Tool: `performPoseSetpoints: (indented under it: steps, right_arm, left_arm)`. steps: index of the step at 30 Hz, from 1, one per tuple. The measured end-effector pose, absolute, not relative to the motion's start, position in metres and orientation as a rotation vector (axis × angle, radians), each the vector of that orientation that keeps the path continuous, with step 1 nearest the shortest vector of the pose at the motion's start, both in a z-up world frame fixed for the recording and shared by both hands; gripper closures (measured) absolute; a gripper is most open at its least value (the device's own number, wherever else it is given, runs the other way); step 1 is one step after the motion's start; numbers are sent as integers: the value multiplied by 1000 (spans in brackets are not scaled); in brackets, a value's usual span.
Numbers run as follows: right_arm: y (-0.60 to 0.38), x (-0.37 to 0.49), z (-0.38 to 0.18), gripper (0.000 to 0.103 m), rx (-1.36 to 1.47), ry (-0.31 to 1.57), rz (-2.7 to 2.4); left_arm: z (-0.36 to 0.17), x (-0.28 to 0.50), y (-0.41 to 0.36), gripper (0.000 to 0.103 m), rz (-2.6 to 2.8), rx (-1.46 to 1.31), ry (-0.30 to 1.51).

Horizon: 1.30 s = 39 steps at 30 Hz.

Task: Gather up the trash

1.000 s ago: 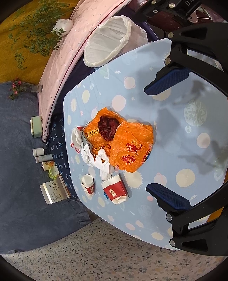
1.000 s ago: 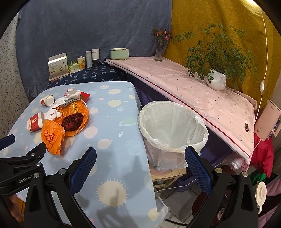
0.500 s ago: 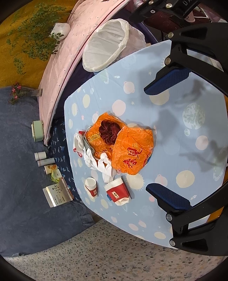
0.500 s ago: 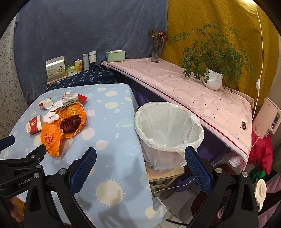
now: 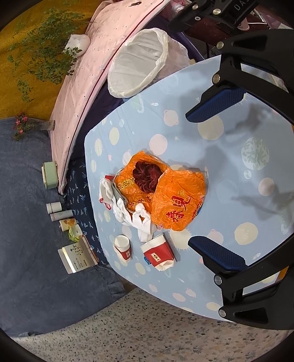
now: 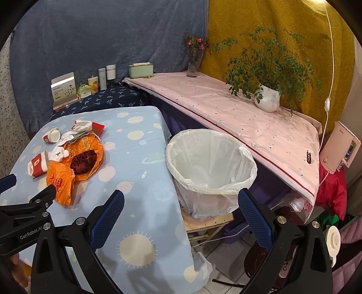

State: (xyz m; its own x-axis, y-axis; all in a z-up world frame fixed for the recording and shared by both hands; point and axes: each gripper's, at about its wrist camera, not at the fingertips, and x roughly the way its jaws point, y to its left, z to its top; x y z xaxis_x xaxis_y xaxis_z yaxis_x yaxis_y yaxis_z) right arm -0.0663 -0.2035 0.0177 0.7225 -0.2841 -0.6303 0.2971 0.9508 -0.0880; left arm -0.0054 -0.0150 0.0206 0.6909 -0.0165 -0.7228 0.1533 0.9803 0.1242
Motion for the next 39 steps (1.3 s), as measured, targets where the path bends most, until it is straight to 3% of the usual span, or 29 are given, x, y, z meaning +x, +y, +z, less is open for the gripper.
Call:
performPoseSetpoints:
  steps: [22, 39]
  right_arm:
    - [-189, -51, 26, 7, 15, 683, -341]
    - [-165, -16, 7, 7, 47, 688, -315]
  left_arm:
    - [20, 15, -3, 7, -119, 138, 837]
    - [-28, 62, 60, 7, -126, 50, 943]
